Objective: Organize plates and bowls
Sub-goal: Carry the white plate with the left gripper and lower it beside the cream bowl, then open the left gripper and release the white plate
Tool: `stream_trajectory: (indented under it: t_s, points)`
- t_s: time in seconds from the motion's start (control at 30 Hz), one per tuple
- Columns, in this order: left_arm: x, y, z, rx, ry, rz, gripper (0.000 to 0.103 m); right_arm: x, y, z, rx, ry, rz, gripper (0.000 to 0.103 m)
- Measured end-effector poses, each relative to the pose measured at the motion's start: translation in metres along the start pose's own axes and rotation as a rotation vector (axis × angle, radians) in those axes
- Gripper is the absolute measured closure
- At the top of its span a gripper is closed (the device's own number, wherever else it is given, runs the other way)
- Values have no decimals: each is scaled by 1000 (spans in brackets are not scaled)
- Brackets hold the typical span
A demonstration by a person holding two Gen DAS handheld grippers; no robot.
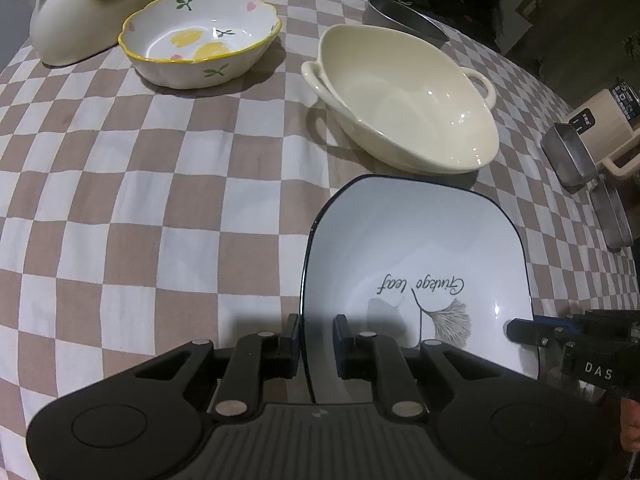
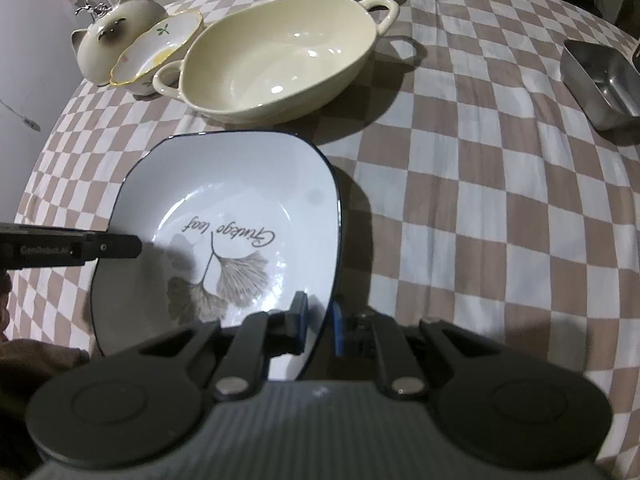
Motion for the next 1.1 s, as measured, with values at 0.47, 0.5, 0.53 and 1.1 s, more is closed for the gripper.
stream_trajectory:
  t_s: [0.47,0.5,0.53,1.1]
  points:
    - [-4,-3,-3,16,4,2,71,-2,15,-1,4,15,14,86]
    - [-4,-3,-3,19,2,5,70,-2,16,-1,5,15,15,86]
    - [-5,-3,-2,22,-1,9,68,-3,16,-1,6,16,17,85]
    - [-16,0,-9,51,13,54,4,-19,30,-13,-76,54,13,24]
Point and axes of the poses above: each gripper's, at about its wrist camera, not at the fingertips, and z roughly the way its jaws point, y to its right, x to its top, the point moved 10 cm from there along z, roughly the way its jaws point, and after that the axes turned 12 degrees about -y, right-handed, at the moved point
